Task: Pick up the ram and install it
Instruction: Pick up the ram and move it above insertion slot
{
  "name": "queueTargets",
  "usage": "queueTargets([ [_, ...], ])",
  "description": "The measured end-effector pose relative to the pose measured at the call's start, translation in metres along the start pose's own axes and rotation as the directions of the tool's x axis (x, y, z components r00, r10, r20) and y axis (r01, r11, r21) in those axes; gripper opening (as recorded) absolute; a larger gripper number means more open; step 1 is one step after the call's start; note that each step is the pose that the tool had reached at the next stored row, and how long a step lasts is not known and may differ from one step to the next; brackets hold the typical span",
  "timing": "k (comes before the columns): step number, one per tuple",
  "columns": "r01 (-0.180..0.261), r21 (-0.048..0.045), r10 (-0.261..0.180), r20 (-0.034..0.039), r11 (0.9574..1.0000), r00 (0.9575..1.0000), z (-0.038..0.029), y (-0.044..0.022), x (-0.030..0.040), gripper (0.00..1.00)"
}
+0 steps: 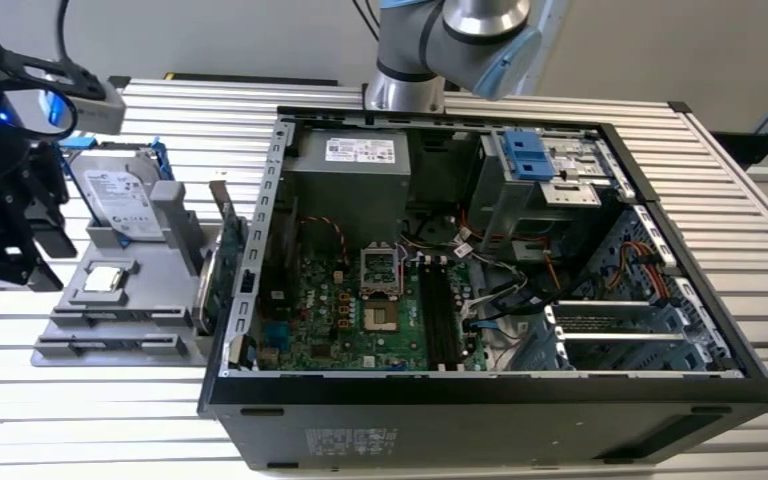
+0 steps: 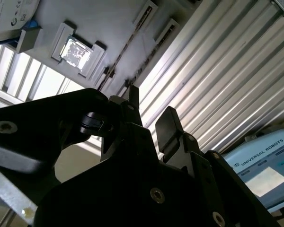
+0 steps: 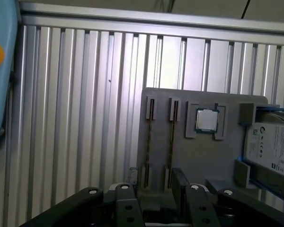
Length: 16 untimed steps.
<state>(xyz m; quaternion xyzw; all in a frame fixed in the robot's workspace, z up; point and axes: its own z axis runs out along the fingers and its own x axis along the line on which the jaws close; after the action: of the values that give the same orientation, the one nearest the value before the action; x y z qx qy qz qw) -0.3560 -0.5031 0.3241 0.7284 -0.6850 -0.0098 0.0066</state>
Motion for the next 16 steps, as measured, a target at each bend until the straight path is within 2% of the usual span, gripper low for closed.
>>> queueTargets([
  [16, 0.0, 0.0, 0.0, 0.0, 1.0, 1.0, 0.0086, -0.0002, 0.0, 1.0],
])
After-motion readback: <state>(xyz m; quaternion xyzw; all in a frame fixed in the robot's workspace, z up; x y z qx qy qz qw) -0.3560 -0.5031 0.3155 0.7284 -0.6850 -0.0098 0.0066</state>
